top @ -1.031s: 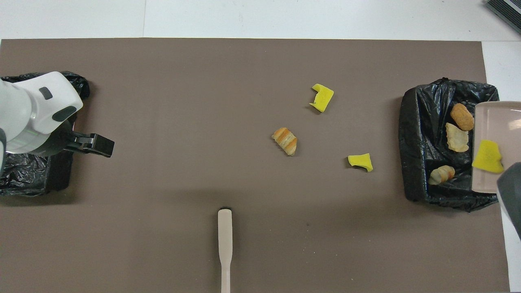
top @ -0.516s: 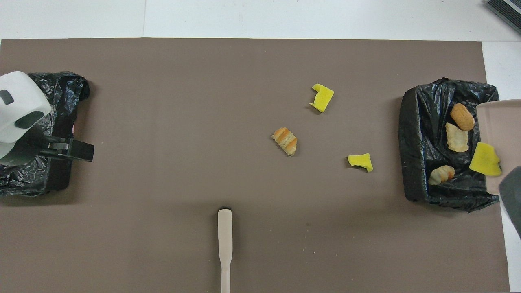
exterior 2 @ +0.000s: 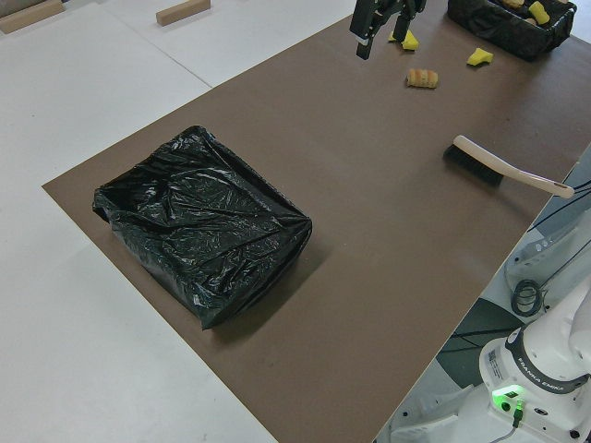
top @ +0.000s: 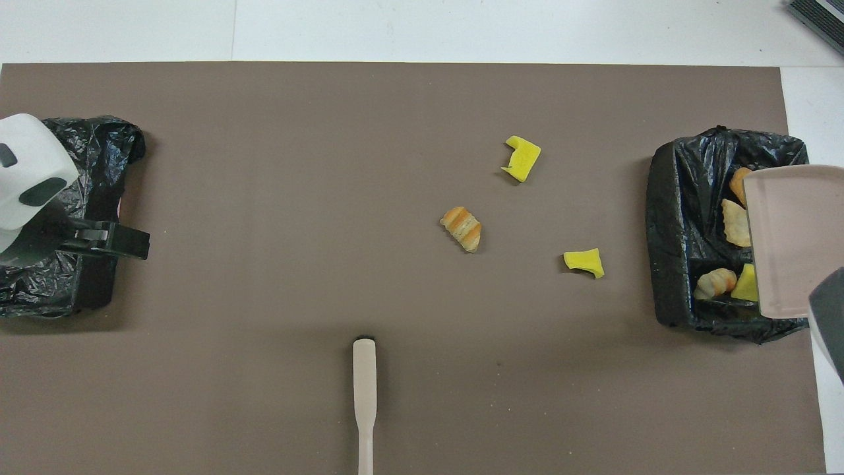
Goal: Sweep and dump trash in bin
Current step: 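Lift the emptied dustpan with the right gripper away from the bin, then lower the dustpan with the right gripper onto the table center, then grasp the dustpan handle with the left gripper while the right gripper withdraws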
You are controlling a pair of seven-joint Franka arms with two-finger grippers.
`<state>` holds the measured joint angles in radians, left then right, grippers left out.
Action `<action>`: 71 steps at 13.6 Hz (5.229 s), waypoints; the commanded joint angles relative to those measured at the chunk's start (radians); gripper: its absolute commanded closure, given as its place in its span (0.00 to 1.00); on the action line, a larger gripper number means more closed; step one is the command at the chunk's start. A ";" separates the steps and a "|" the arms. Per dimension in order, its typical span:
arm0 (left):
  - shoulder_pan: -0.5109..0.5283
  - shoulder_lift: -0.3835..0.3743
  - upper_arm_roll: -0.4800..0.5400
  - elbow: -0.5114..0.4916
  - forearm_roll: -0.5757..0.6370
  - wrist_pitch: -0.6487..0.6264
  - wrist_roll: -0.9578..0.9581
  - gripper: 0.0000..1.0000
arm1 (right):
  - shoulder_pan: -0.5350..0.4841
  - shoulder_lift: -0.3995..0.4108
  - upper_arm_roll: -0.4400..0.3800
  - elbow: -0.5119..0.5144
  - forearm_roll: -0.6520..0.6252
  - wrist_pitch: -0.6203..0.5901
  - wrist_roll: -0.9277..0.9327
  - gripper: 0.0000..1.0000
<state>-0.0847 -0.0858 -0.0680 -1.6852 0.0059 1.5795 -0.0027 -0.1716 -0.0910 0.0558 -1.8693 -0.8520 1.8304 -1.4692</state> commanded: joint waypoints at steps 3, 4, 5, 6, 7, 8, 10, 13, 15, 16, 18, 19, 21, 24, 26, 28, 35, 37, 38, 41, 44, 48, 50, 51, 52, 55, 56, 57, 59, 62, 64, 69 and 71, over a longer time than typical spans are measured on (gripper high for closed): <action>0.013 0.057 0.002 0.091 -0.001 -0.018 0.001 0.00 | 0.004 0.000 0.007 0.002 0.198 0.012 0.133 1.00; 0.013 0.058 0.002 0.093 0.002 -0.018 0.001 0.00 | 0.004 -0.001 0.009 0.002 0.273 -0.002 0.174 1.00; 0.013 0.058 0.002 0.098 0.002 -0.018 0.001 0.00 | 0.009 -0.001 0.010 0.002 0.316 -0.014 0.219 1.00; 0.013 0.057 0.002 0.098 -0.003 -0.016 0.001 0.00 | 0.023 -0.001 0.010 0.002 0.350 -0.016 0.257 1.00; 0.011 0.054 0.002 0.091 0.002 -0.012 -0.002 0.00 | 0.036 -0.001 0.010 0.002 0.396 -0.032 0.300 1.00; 0.010 0.041 0.002 0.076 0.003 -0.018 -0.014 0.00 | 0.038 -0.001 0.010 0.002 0.448 -0.043 0.360 1.00; 0.010 0.038 0.002 0.067 0.003 -0.019 -0.022 0.00 | 0.050 -0.003 0.010 0.002 0.519 -0.060 0.467 1.00; 0.011 0.038 0.002 0.067 0.005 -0.021 -0.023 0.00 | 0.093 -0.003 0.010 0.002 0.609 -0.063 0.614 1.00; 0.011 0.037 0.002 0.067 0.005 -0.026 -0.023 0.00 | 0.141 -0.003 0.010 0.005 0.666 -0.063 0.754 1.00; 0.011 0.037 0.002 0.067 0.005 -0.024 -0.023 0.00 | 0.167 0.000 0.010 0.002 0.704 -0.063 0.853 1.00; 0.011 0.037 0.002 0.068 0.003 -0.024 -0.022 0.00 | 0.219 0.011 0.010 0.007 0.763 -0.060 1.027 1.00; 0.013 0.037 0.002 0.068 0.003 -0.024 -0.022 0.00 | 0.240 0.013 0.010 0.018 0.792 -0.059 1.096 1.00; 0.022 0.037 0.004 0.071 0.003 -0.023 -0.014 0.00 | 0.276 0.043 0.010 0.050 0.847 -0.062 1.225 1.00; 0.034 0.037 0.004 0.071 0.003 -0.012 -0.020 0.00 | 0.346 0.094 0.010 0.068 0.919 -0.036 1.458 1.00; 0.034 0.037 0.004 0.070 0.003 -0.012 -0.020 0.00 | 0.397 0.128 0.010 0.084 0.929 0.007 1.573 1.00; 0.034 0.037 0.004 0.068 0.003 -0.012 -0.020 0.00 | 0.441 0.158 0.010 0.093 0.933 0.053 1.668 1.00; 0.031 0.034 0.002 0.061 0.002 -0.015 -0.014 0.00 | 0.627 0.356 0.010 0.264 0.921 0.093 2.033 1.00; 0.031 0.020 0.002 0.035 0.000 -0.009 -0.022 0.00 | 0.670 0.431 0.010 0.340 0.919 0.125 2.101 1.00; 0.031 0.020 0.002 0.035 0.000 -0.007 -0.020 0.00 | 0.684 0.476 0.010 0.390 0.921 0.125 2.109 1.00; 0.031 0.023 0.002 0.035 -0.004 -0.006 -0.022 0.00 | 0.753 0.632 0.006 0.546 0.910 0.127 2.149 1.00; 0.020 0.023 0.002 0.030 -0.004 -0.006 -0.025 0.00 | 0.814 0.743 -0.008 0.633 0.906 0.150 2.190 1.00; 0.023 0.026 0.002 0.019 -0.004 -0.003 -0.016 0.00 | 0.848 0.799 -0.002 0.624 0.884 0.211 2.204 1.00; 0.023 0.027 0.001 0.019 -0.004 0.008 -0.011 0.00 | 0.851 0.807 0.002 0.601 0.851 0.220 2.204 1.00; 0.023 0.029 0.002 0.015 -0.004 0.010 -0.011 0.00 | 0.853 0.804 0.002 0.598 0.847 0.227 2.204 0.83; 0.023 0.028 0.002 0.013 -0.004 0.011 -0.011 0.00 | 0.853 0.803 0.001 0.598 0.840 0.228 2.206 0.01; 0.023 0.031 0.002 0.009 -0.004 0.013 -0.011 0.00 | 0.866 0.771 0.004 0.598 0.817 0.211 2.201 0.00; 0.023 0.031 0.002 0.009 -0.004 0.023 -0.013 0.00 | 0.856 0.737 0.006 0.590 0.812 0.199 2.199 0.00; 0.022 0.032 0.002 0.009 -0.004 0.033 -0.014 0.00 | 0.856 0.708 0.006 0.575 0.811 0.175 2.195 0.00; 0.019 0.034 0.001 -0.001 -0.004 0.034 -0.023 0.00 | 0.857 0.677 0.007 0.573 0.821 0.127 2.192 0.00; 0.013 0.034 -0.004 -0.027 -0.004 0.062 -0.028 0.00 | 0.853 0.636 0.007 0.540 0.827 0.101 2.189 0.00; 0.000 0.026 -0.006 -0.086 -0.004 0.115 -0.065 0.00 | 0.856 0.591 0.009 0.494 0.829 0.078 2.190 0.00; -0.086 0.043 -0.007 -0.155 -0.004 0.213 -0.144 0.00 | 0.915 0.446 0.010 0.304 0.832 0.056 2.283 0.00; -0.108 0.058 -0.007 -0.197 -0.004 0.279 -0.155 0.00 | 0.957 0.401 0.010 0.239 0.832 0.072 2.327 0.00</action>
<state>-0.1674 -0.0302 -0.0873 -1.8313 0.0038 1.7911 -0.1393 0.7574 0.3930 0.0663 -1.5145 -0.0224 1.8797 0.8081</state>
